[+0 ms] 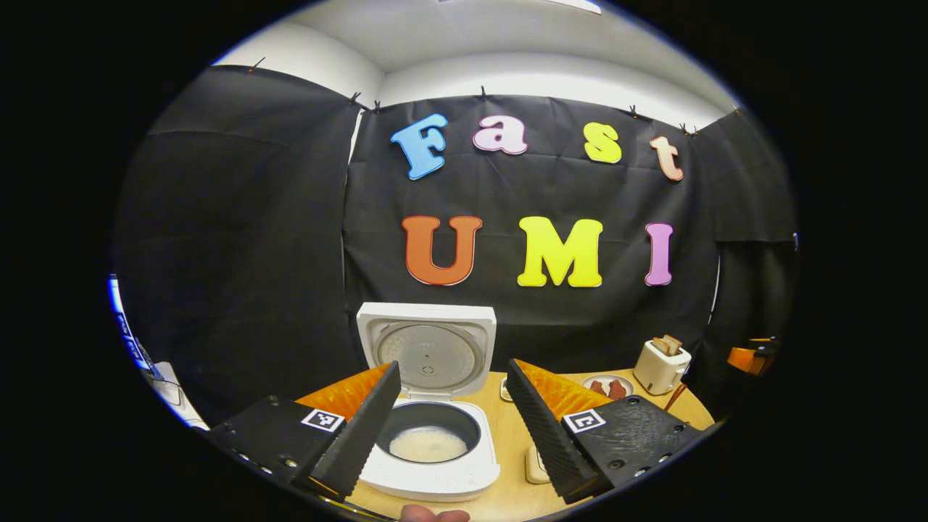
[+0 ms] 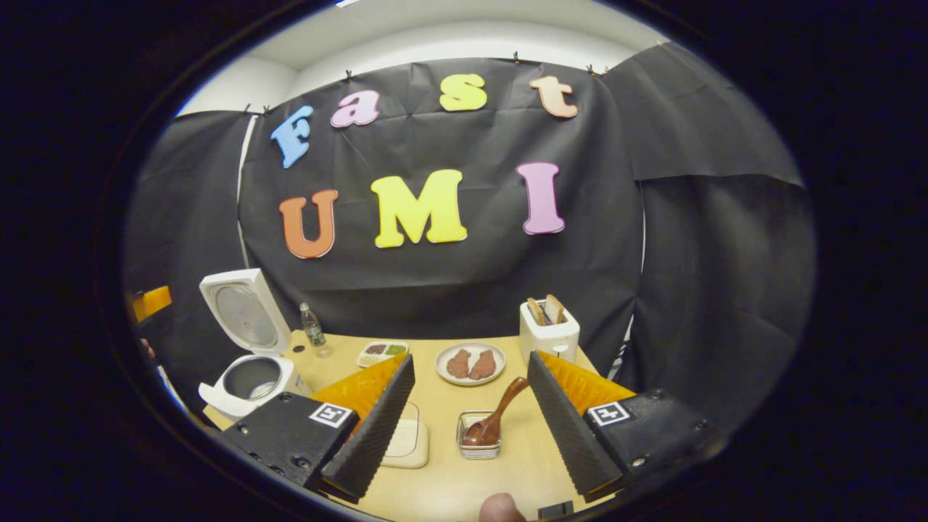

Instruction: Close the left gripper, press the button to open the rice cooker; take a wooden spoon from the chopstick holder with the right hand, scoop a spoonful of rice and pour it into the rice cooker, then put the wooden spoon back into the chopstick holder.

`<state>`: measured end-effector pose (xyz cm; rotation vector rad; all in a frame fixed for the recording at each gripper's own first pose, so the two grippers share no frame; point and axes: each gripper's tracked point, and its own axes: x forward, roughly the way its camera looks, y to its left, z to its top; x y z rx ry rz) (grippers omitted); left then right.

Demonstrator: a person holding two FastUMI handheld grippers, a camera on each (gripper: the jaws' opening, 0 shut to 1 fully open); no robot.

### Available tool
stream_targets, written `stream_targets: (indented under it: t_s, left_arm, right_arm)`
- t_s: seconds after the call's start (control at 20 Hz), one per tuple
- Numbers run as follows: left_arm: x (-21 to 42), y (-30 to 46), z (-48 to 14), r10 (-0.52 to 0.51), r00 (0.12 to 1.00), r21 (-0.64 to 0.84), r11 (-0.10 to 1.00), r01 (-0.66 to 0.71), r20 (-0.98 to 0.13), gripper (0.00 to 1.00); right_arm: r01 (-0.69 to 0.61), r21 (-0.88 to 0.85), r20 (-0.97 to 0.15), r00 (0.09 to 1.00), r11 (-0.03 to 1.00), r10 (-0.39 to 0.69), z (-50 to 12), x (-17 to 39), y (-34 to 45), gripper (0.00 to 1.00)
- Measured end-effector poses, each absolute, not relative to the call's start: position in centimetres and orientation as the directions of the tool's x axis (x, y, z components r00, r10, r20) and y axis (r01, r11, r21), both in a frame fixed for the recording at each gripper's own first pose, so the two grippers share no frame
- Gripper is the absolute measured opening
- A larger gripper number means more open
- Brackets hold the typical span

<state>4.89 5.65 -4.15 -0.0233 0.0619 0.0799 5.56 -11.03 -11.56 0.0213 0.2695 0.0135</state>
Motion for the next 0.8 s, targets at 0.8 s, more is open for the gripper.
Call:
stream_targets:
  t_s: [0.8]
  left_arm:
    - [9.4,1.8,-4.8,0.061,0.987,-0.014,0.998,-0.064,-0.151,0.94]
  right_arm:
    - [0.088,0.226,-0.579,0.813,0.97,0.062,-30.2,18.0,-16.9,0.94]
